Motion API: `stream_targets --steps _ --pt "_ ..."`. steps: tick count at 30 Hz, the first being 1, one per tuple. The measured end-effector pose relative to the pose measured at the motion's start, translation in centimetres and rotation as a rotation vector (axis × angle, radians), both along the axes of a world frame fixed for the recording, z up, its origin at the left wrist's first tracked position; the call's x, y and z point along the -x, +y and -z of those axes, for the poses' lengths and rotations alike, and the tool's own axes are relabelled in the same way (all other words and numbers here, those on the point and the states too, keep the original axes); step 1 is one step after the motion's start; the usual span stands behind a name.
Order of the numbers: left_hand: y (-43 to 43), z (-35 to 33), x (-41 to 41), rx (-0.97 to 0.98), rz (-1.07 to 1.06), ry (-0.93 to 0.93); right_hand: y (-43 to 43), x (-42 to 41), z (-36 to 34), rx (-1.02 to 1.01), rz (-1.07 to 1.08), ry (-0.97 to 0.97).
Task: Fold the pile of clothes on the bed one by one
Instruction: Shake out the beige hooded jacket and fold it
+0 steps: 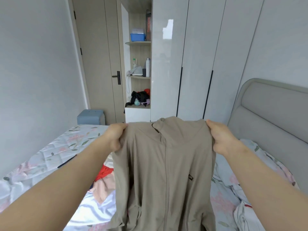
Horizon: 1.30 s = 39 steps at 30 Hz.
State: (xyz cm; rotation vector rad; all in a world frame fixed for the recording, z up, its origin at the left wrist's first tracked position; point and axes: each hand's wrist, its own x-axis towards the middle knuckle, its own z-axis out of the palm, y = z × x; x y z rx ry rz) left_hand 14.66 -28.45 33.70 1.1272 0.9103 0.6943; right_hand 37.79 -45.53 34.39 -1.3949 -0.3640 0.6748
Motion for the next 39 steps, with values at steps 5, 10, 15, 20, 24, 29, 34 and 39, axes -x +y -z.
stream_targets --steps 5,10,15,20,24,29,34,39 --pt "-1.5 2.4 -1.1 0.11 0.183 0.204 -0.6 1.1 0.5 0.217 -0.234 -0.13" --pt "-0.4 3.2 0.0 -0.247 0.371 0.373 -2.0 0.1 1.0 0.541 -0.465 -0.395" --pt "0.5 2.7 -0.2 -0.639 0.294 0.48 -1.7 0.1 1.8 0.387 -0.284 -0.406" --pt "1.4 1.8 0.0 -0.778 0.148 0.38 -1.1 -0.1 1.8 0.203 -0.126 -0.322" --pt "1.6 0.9 0.2 -0.428 -0.026 -0.024 -0.1 0.0 0.9 0.1 0.037 -0.258" --pt "0.7 1.9 0.5 -0.505 0.15 0.33 0.3 0.4 0.9 0.463 0.085 -0.865" --pt "1.5 0.8 2.7 -0.579 0.648 0.512 -0.9 0.1 1.1 0.543 -0.185 -0.845" --pt "2.5 0.0 2.5 -0.82 0.446 0.499 -1.9 0.7 0.1 0.612 -0.504 -0.888"
